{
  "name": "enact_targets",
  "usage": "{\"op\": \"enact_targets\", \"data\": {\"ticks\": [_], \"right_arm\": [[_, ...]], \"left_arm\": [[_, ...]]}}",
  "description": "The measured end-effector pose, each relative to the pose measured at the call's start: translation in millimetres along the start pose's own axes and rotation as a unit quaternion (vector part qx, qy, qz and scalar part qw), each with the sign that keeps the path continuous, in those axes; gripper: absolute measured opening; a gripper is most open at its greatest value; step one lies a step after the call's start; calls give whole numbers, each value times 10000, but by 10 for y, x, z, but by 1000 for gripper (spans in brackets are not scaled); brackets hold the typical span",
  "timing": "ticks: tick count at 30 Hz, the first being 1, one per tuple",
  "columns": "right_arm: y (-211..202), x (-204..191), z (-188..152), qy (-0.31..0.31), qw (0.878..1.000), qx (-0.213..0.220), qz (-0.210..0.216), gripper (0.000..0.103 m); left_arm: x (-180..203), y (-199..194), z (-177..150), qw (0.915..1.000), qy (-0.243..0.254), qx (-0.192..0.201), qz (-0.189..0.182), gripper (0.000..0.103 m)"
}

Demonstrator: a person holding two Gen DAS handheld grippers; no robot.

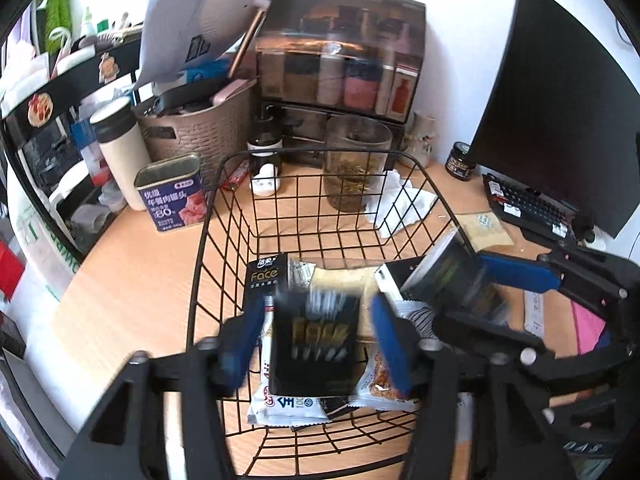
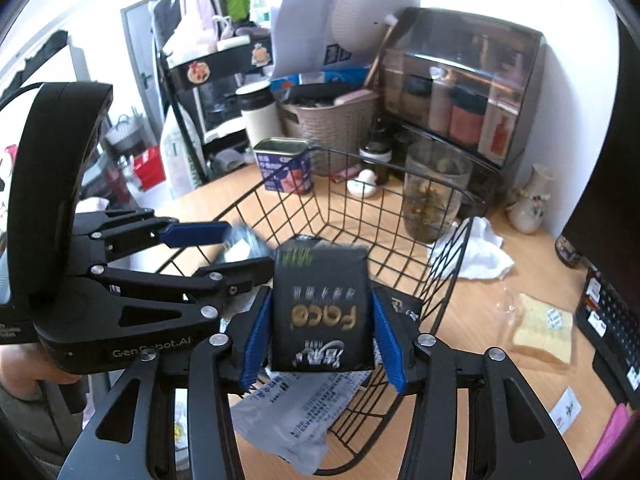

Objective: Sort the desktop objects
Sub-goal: 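Carry both Face packs over the wire basket and open both grippers, then move both open grippers back over the desk toward the bread bag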

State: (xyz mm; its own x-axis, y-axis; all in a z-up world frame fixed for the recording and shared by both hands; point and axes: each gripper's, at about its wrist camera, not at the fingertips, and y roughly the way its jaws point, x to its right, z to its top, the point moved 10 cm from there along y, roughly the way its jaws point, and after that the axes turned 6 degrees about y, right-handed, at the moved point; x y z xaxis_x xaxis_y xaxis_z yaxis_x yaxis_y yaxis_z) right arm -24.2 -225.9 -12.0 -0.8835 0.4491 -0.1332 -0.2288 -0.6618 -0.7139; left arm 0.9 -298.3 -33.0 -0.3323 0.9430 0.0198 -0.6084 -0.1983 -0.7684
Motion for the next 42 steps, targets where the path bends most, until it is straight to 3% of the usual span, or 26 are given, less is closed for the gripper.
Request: {"op": "enact_targets", "data": {"ticks": [4,11,24,31,37,42], "right_arm": [[-44,70,5,70,9999,37,-89,55],[-292,413,-143,301,9988,104,-367,55],[-1175,1663,-917,1474,9812,184,-1230,55],[-1506,2145,-1297,1851,9711,198,-1496,55],[-1454,2434,-1580,2120,9651,3,-1538,55],[-1309,2659,-1664,2292,9613,-128,-1521,55]], "left_arm": [[15,-13,15,9999,-85,33,-113,77],[423,16,78,9989,269,14,-386,77],[2003,7,173,9839,1365,-21,-1154,77],[2663,162,-1,9739,1755,-258,-1415,77],[2865,530,-127,9707,1834,-611,-1426,77],[2847,809,-68,9732,1732,-720,-1330,77]]}}
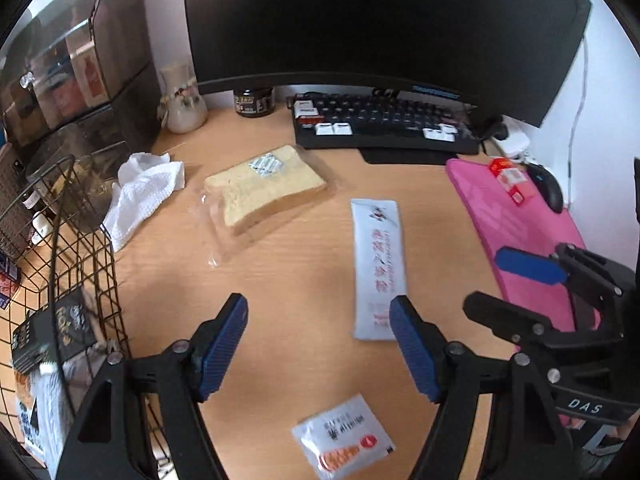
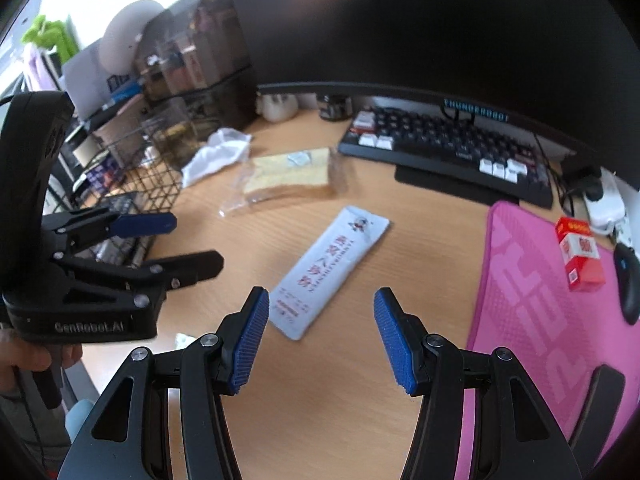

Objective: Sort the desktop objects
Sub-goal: 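Move both open grippers back over the desk toward the bread bag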

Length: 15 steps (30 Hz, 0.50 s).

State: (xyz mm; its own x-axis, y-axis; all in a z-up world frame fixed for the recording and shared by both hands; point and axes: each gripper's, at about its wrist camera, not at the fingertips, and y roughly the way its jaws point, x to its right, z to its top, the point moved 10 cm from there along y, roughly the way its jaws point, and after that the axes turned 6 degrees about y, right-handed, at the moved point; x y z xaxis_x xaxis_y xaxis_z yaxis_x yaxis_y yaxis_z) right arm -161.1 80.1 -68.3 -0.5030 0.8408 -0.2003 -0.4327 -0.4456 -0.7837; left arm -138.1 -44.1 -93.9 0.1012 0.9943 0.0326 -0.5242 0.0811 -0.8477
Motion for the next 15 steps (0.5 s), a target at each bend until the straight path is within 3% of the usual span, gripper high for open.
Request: {"op": "enact_targets", "data": {"ticks": [8,15], "right_arm": [[565,114,171,114,9994,-327,10,55],[926,74,466,60,9994,-329,18,55]], "left_arm": [[-257,481,175,9993,-329,-143,-59,77],[-636,703,464,9965,-812,59,186,77]]}}
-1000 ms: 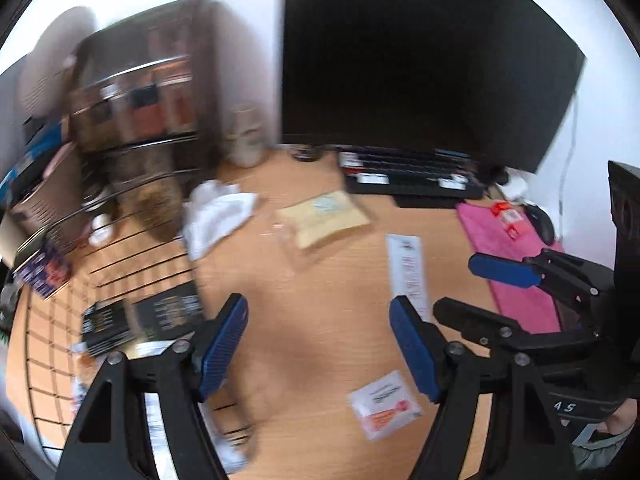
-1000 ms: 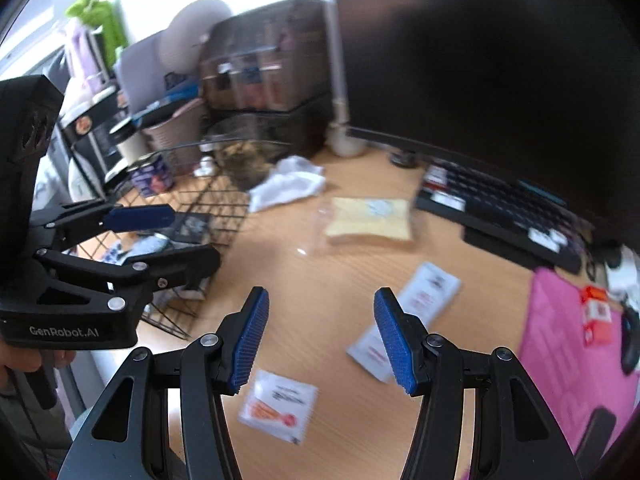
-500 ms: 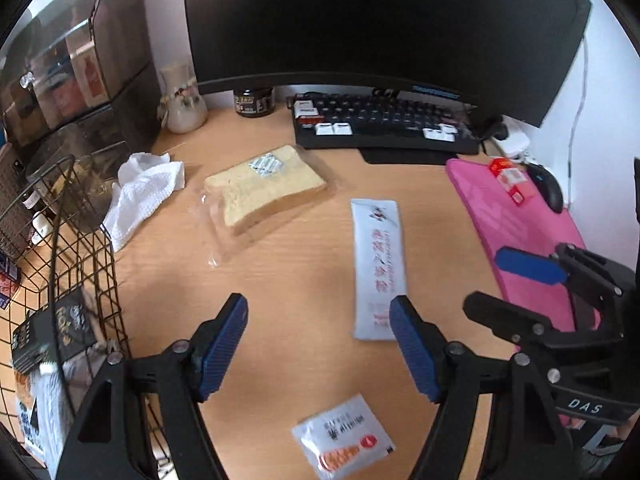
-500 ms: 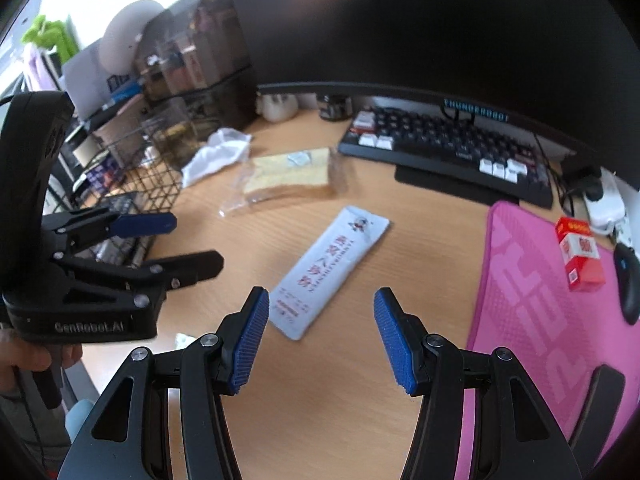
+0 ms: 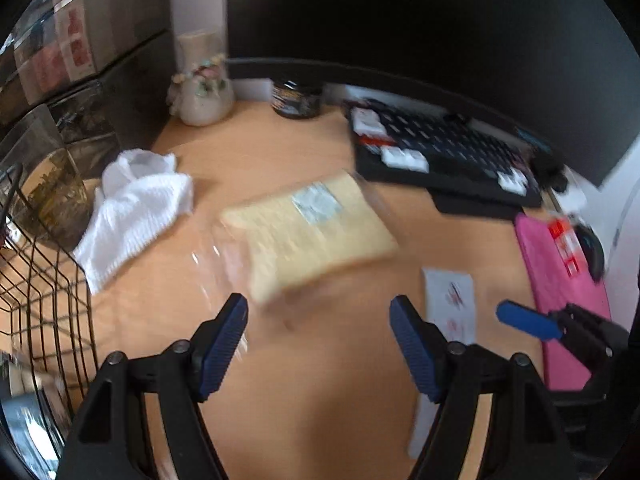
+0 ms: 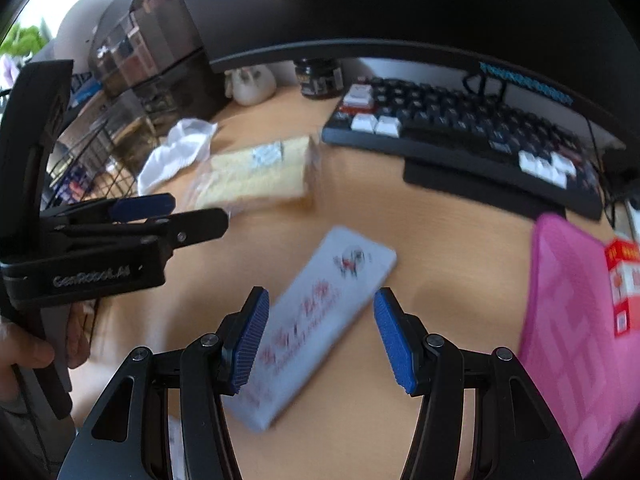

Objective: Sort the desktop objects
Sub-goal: 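Move both open grippers back over the desk toward the bread bag, then lower the left gripper around the bagged bread while the right approaches the white Yanwo sachet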

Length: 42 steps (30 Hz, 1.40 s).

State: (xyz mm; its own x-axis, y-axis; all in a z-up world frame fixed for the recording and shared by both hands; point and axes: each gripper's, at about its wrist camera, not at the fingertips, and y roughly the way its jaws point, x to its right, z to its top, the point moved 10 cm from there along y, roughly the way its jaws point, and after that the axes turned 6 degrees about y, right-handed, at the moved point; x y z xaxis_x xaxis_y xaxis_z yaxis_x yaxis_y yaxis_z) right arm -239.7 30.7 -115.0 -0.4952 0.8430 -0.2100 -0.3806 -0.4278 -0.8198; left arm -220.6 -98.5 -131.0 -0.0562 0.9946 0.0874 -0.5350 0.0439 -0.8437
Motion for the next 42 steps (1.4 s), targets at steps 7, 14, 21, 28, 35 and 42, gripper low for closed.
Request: {"op": "enact_targets", "data": {"ticks": [7,14,21,28,35,42], "right_arm": [[335,-162,485,-323,9993,176,-108,55],[603,-410,714,-510,9984,242,-96,55],[759,-488,681,-734,9970,142,-217,55],[731,-429,536,-441,9989,-125,23,57],[621,-375,207,-718,9968,-319,-173,57],[318,-181,30,-458,9987,-186,-88,55]], "left_arm": [[-329,119,16,9994,-291,-77,164,77],[-760,46,-98,9973,-592,-101,415,77],[-737,222,-56,9976,-639,-103,250,77],[-659,230,-105,9983,-551,-96,147,80],[-510,238,-228,9992,-273,-273,116,81],[-323,83,-161,9997,-79,-120,198,81]]}}
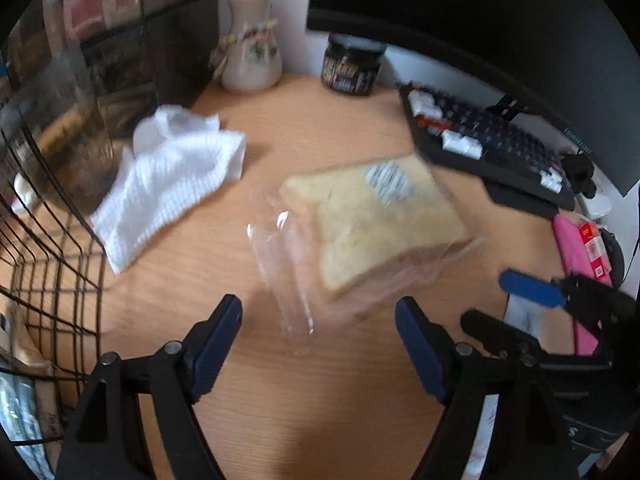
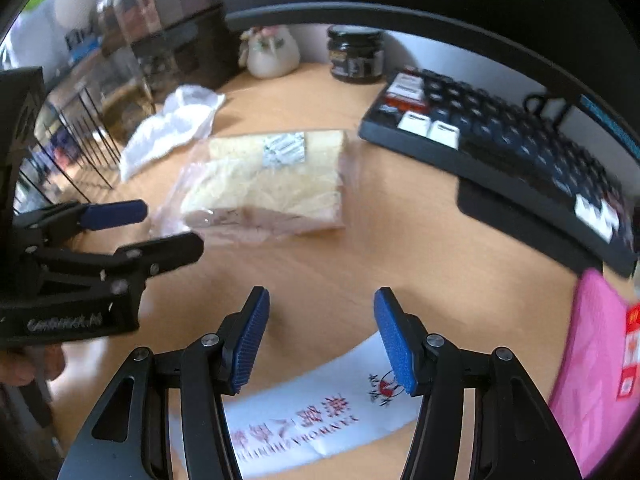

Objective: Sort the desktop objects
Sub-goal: 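Lower the left gripper around the bagged bread while the right approaches the white Yanwo sachet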

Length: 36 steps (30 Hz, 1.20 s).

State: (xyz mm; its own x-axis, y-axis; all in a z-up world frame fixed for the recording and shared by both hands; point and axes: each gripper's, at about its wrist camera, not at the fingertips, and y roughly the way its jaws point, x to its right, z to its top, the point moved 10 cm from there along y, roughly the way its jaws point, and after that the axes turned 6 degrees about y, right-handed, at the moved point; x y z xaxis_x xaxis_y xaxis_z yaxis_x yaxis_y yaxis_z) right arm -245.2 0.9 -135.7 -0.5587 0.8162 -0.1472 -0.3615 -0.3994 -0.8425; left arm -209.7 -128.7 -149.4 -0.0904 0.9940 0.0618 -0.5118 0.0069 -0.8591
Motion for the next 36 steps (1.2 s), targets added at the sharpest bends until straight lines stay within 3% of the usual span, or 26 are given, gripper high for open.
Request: {"op": "enact_targets", "data": {"ticks": [5,10,12,14,21,24,27,29,31,34,36], "right_arm": [[-164,135,43,120,9998,173,-30,55],[-198,161,37,100,9998,162,85,55],[-198,192,43,153,9997,161,109,55],[-186,231,45,209,9996,151,109,55],[-202,275,18,299,9994,129,149,55],[-229,229,-62,269,9994,93,182,55],[-256,140,-133,215,9994,103,245,55],[-300,88,-162,210,9993,151,271,55],[-344,35,-192,173,9992,197,317,55],[-353,-1,-240,181,9991,179,331,55],[-345,-2,-275,253,9989,141,363,55]], "left_arm": [[-29,-8,366,9991,-107,379,127,81],[-92,237,619,9990,-250,293,231,81],[-83,422,565,9994,-106,-33,314,83],[-53,461,545,9996,-3,34,264,90],[14,355,350,9997,203,125,-17,90],[72,286,181,9994,314,17,-114,91],[196,284,-9,9971,747,-114,127,94],[235,202,-101,9979,593,-246,-84,92],[187,131,-86,9987,421,-204,-193,92],[135,59,123,9981,610,-76,81,93],[204,108,276,9973,733,-62,74,93]]}}
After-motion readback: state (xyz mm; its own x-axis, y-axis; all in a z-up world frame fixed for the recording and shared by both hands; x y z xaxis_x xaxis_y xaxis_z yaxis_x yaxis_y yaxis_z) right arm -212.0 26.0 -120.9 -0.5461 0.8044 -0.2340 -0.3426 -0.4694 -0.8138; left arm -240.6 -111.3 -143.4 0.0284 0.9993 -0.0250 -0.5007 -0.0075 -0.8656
